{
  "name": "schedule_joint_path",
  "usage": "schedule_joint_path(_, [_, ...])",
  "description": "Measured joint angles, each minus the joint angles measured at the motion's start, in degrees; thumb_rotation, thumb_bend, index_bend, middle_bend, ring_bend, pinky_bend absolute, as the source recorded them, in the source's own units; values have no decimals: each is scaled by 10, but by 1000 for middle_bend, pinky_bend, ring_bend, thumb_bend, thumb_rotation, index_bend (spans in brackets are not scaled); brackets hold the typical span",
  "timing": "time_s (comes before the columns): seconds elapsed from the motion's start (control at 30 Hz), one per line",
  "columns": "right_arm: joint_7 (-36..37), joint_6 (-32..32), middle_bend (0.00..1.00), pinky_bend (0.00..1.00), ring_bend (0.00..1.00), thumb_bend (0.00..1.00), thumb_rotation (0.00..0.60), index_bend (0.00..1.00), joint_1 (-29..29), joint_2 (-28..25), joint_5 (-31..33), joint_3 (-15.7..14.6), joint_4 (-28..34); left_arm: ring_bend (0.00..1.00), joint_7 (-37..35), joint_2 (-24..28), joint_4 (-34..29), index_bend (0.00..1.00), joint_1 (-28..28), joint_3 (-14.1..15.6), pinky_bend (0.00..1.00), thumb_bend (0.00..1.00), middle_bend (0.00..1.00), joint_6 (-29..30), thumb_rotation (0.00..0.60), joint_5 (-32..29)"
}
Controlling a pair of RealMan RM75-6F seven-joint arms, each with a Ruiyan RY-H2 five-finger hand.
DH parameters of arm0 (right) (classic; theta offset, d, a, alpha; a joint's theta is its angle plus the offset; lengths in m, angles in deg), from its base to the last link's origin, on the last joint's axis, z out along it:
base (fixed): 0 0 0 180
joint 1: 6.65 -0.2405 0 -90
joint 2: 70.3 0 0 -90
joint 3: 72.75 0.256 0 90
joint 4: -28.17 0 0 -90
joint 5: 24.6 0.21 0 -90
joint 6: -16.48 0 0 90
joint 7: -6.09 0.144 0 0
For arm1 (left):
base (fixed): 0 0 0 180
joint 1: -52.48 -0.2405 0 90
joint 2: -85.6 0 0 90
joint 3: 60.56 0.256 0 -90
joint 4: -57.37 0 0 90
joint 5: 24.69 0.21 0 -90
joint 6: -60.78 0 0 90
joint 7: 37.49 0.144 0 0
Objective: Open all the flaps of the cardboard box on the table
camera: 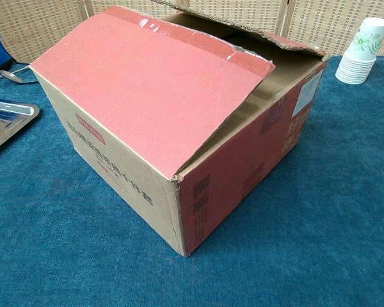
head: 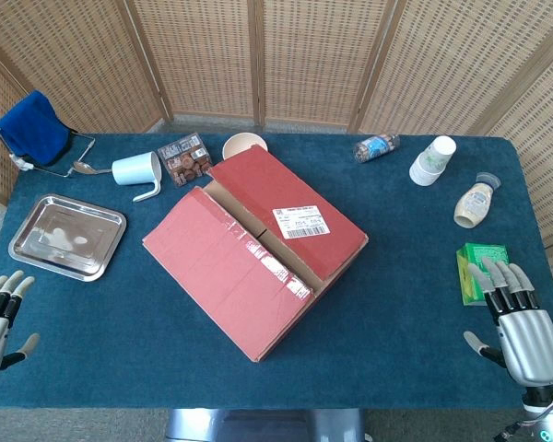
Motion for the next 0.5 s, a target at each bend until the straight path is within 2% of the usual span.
schedule_joint_path(0.5, [4,-22,0,0,0,0,600,0,-9,6,19,4,0,0,7,1,-7,0,-2,3,0,60,0,10,600,10])
